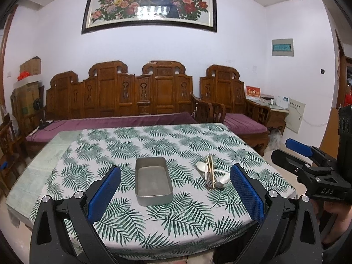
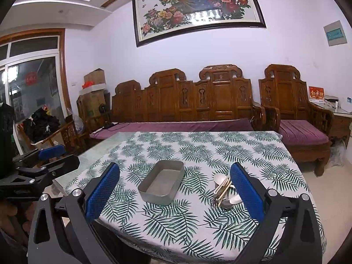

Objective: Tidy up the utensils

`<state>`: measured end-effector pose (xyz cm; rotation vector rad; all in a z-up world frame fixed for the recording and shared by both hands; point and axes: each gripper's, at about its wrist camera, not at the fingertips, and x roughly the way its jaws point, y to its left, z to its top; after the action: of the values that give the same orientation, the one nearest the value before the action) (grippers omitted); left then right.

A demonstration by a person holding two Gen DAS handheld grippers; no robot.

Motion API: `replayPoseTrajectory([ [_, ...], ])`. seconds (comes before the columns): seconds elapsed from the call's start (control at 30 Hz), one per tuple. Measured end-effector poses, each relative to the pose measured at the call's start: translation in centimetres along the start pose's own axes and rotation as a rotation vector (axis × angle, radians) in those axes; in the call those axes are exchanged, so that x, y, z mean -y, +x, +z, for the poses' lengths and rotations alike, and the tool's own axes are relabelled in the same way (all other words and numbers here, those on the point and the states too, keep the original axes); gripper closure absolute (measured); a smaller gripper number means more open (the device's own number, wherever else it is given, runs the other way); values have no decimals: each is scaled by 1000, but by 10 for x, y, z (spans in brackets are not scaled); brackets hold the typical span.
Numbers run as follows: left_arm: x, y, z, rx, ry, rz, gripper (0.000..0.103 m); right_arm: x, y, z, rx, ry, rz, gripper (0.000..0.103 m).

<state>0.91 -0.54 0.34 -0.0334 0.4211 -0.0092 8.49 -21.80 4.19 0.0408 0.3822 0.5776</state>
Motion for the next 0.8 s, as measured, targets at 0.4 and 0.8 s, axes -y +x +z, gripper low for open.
replayPoseTrajectory([
  [0.4, -3, 67, -20, -134, 32, 2, 7, 52, 61, -33, -96, 15, -54, 25],
  [0.8, -2, 132, -33, -233, 81, -30, 7, 109, 133, -59, -182, 53, -129, 42],
])
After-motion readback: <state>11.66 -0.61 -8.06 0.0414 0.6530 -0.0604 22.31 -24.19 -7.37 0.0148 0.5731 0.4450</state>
